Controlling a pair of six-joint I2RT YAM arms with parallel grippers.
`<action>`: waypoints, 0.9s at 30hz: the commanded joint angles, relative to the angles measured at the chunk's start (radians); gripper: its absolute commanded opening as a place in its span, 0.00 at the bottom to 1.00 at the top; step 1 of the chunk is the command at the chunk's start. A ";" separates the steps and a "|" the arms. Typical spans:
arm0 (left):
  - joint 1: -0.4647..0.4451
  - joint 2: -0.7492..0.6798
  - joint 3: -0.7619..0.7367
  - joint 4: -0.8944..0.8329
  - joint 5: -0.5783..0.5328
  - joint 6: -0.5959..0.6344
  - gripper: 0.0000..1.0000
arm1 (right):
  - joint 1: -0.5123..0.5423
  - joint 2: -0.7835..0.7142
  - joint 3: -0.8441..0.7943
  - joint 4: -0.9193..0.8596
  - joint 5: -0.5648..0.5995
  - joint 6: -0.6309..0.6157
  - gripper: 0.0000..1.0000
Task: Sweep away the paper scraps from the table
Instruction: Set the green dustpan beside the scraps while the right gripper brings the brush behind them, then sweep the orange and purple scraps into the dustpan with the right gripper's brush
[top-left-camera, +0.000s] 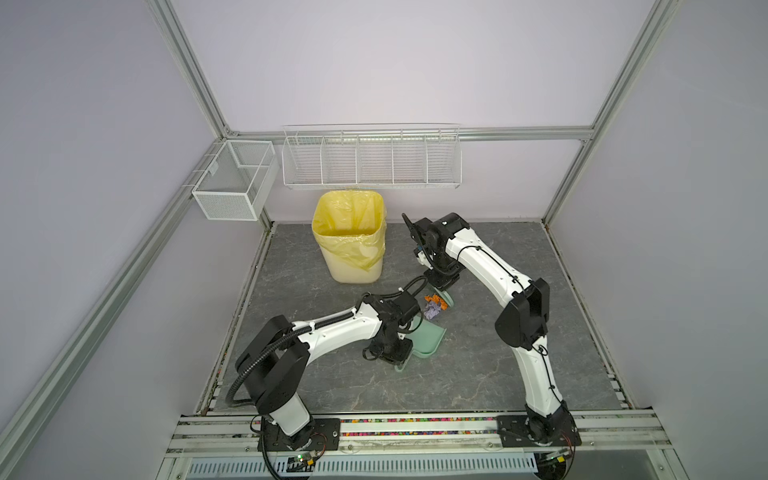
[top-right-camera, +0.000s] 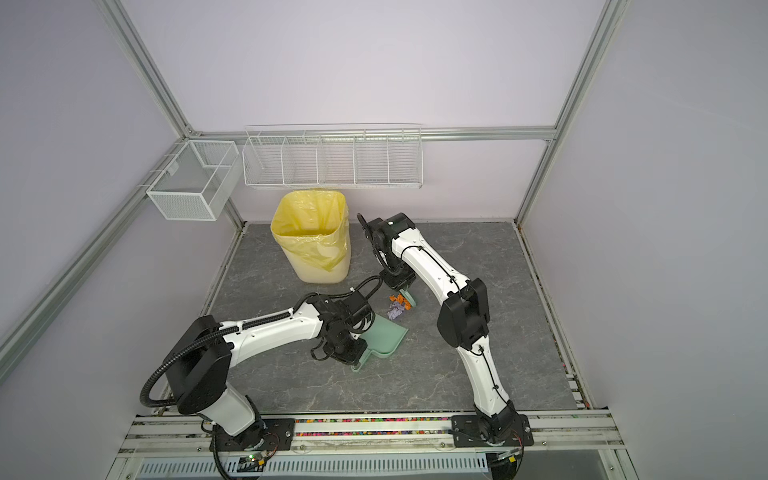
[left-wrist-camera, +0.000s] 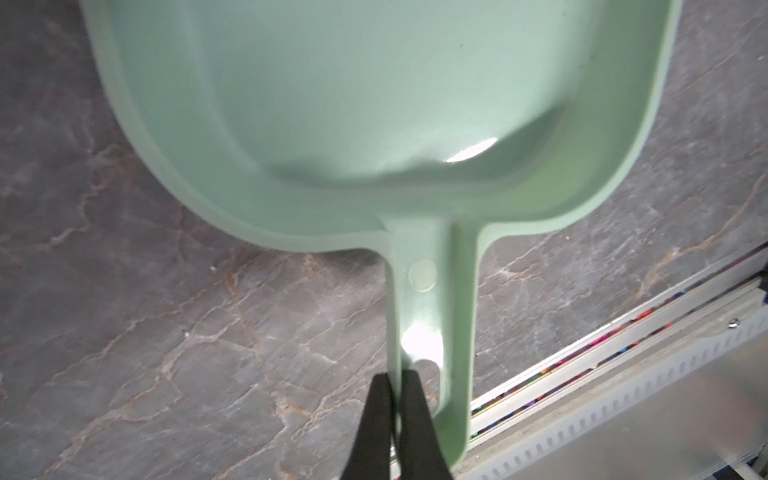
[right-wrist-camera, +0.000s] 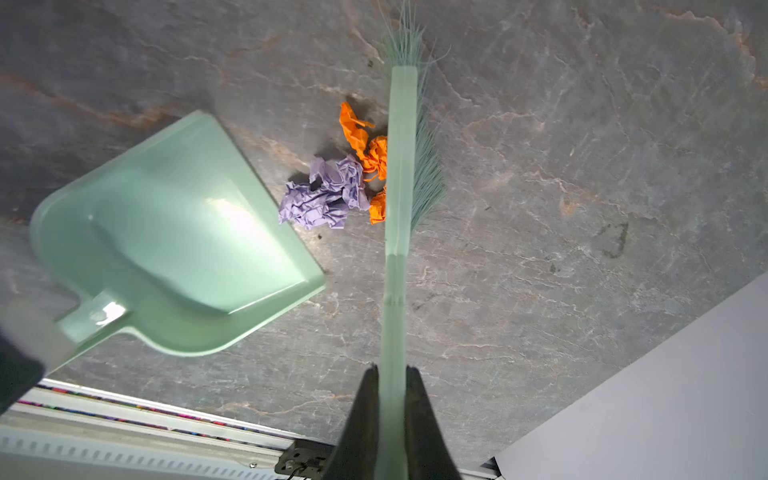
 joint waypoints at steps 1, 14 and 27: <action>0.030 0.018 0.034 0.008 0.001 0.025 0.00 | 0.020 -0.030 -0.041 -0.017 -0.077 -0.017 0.07; 0.052 0.069 0.075 -0.003 0.001 0.067 0.00 | 0.077 -0.130 -0.121 0.027 -0.225 -0.011 0.07; 0.056 0.081 0.084 -0.006 0.002 0.073 0.00 | 0.131 -0.243 -0.253 0.098 -0.357 -0.008 0.07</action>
